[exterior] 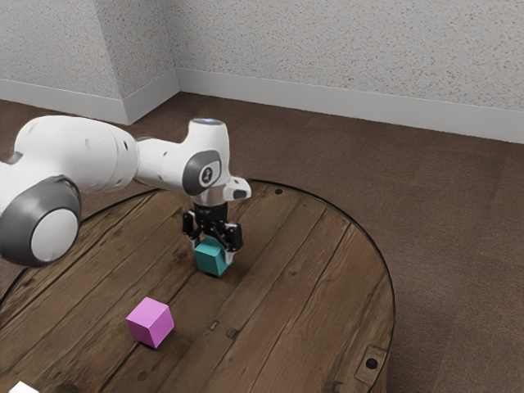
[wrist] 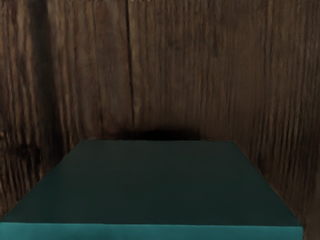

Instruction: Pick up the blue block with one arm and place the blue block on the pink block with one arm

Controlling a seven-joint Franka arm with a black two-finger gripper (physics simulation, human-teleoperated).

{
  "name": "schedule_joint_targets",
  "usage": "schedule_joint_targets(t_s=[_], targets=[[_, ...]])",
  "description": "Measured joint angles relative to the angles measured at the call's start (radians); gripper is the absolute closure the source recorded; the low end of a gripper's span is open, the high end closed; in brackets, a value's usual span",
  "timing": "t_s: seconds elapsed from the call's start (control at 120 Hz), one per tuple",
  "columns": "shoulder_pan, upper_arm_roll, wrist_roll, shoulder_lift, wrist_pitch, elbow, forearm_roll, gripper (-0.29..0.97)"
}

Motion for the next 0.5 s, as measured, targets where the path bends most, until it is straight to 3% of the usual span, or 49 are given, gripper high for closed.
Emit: schedule_joint_targets(t_s=[0.358, 0.5], targets=[[-0.002, 0.011, -0.008, 0.046, 0.043, 0.006, -0.031, 0.06], [-0.046, 0.059, -0.008, 0.015, 0.047, -0.002, -0.041, 0.25]])
